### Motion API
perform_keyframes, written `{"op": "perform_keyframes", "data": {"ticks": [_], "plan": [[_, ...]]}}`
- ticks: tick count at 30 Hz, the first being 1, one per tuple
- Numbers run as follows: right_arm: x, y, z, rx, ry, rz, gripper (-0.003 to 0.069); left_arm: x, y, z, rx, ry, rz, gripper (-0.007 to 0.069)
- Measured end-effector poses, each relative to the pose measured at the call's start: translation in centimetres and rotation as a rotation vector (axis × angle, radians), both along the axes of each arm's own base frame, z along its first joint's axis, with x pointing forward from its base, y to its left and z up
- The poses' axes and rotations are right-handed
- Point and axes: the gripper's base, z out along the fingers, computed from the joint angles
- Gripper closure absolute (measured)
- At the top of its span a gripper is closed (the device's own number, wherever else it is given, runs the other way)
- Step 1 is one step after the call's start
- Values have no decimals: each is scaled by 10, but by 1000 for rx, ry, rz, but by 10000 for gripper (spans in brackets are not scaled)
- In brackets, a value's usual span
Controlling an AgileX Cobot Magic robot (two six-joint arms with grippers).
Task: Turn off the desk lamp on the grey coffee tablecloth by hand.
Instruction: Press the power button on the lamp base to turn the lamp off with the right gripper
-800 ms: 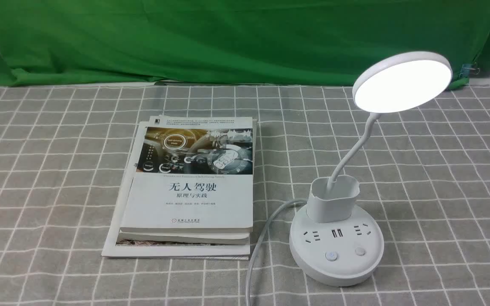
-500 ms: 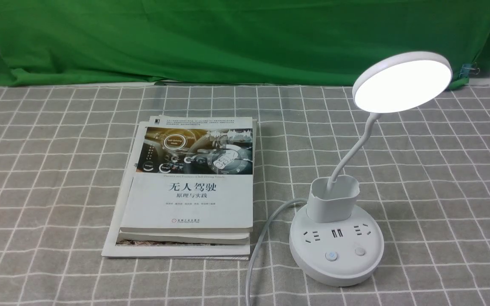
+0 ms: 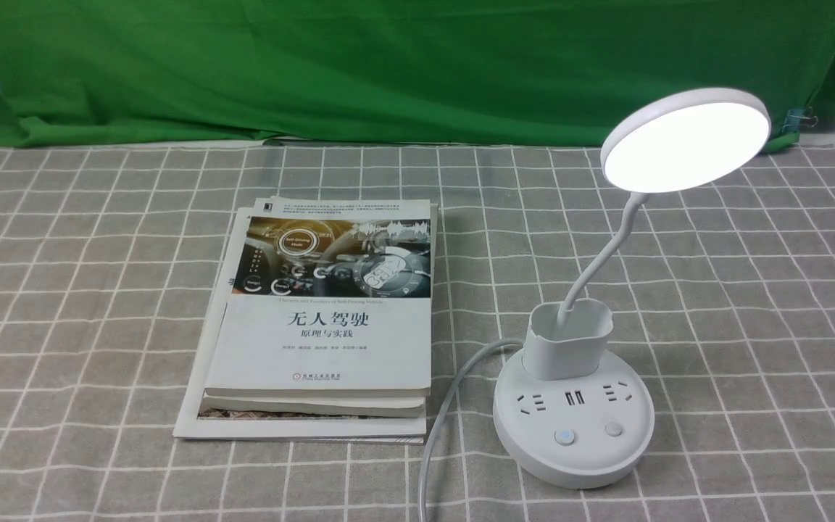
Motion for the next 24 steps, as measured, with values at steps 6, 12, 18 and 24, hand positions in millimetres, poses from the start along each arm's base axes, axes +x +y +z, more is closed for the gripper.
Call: {"op": "perform_keyframes", "data": {"ticks": [6,12,18,24], "plan": [[-4,-4,18,-20,-207,-46,606,0,0,0,0,0,0,606],[-2,-4,24,23,-230,-46,606,0,0,0,0,0,0,606],[8,0,70,28,-91,-6,606,0,0,0,0,0,0,606],[48,9,76,-16,387,59,606,0,0,0,0,0,0,606]]}}
